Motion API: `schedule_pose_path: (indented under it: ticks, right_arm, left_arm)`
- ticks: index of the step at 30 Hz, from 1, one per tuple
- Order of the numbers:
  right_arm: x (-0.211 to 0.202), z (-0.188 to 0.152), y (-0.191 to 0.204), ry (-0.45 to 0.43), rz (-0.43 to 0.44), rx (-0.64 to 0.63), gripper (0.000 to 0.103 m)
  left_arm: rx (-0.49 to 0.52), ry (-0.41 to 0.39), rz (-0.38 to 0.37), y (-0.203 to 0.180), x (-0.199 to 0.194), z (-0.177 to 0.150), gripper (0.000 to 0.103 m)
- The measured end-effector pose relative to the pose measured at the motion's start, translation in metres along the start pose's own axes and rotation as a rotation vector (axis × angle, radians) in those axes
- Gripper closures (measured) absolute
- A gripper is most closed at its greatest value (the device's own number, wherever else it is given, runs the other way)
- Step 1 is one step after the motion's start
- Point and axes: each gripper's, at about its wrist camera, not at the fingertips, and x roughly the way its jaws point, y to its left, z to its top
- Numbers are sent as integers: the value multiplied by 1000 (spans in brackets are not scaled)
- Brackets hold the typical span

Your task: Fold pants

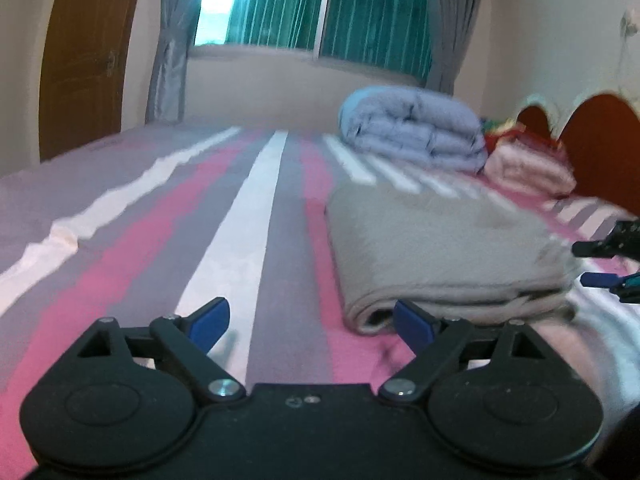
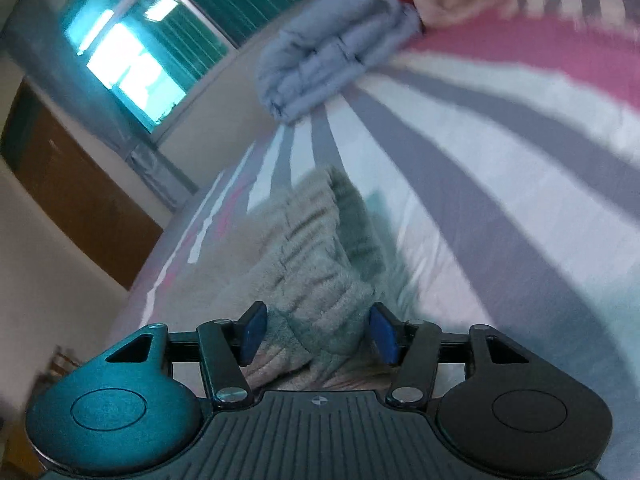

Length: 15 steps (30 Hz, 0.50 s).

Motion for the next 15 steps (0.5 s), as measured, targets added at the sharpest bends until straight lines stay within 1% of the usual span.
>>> schedule_pose_path:
  ticks: [2, 4, 5, 6, 7, 8, 9, 10, 11, 12, 13, 14, 15]
  right_arm:
    - [-14, -1, 14, -75, -24, -64, 47]
    - [-18, 0, 23, -121, -22, -109, 47]
    - [-14, -2, 30, -123, -21, -140, 47]
    - [-10, -2, 34, -110, -20, -163, 47]
    - [-3, -6, 39, -95, -19, -188, 47]
    - [5, -8, 41, -71, -46, -227, 47]
    - [23, -11, 41, -29, -107, -266, 41]
    - [42, -15, 40, 53, -156, -283, 35]
    - [50, -17, 35, 96, -157, -270, 35]
    - [48, -16, 34, 92, -143, -265, 35]
    - [41, -15, 36, 61, -135, -274, 35]
    - [30, -14, 41, -1, -127, -299, 35]
    - [21, -13, 45, -53, -120, -322, 35]
  left_arm:
    - [35, -32, -3, -5, -2, 6, 17]
    - [65, -8, 16, -9, 10, 15, 17]
    - [59, 5, 18, -11, 16, 18, 17]
    - [43, 33, 22, -11, 27, 20, 16]
    - [42, 79, 36, -11, 38, 20, 15]
    - [48, 138, 44, -11, 51, 17, 9]
    - [47, 202, 40, -9, 62, 15, 9]
    - [39, 220, 29, -7, 65, 16, 9]
    - [41, 198, 23, -6, 62, 19, 9]
    - [59, 155, 18, -5, 57, 24, 10]
    - [77, 128, 34, -6, 55, 28, 13]
    - [87, 117, 51, -5, 57, 34, 14]
    - [82, 120, 47, -3, 61, 39, 14]
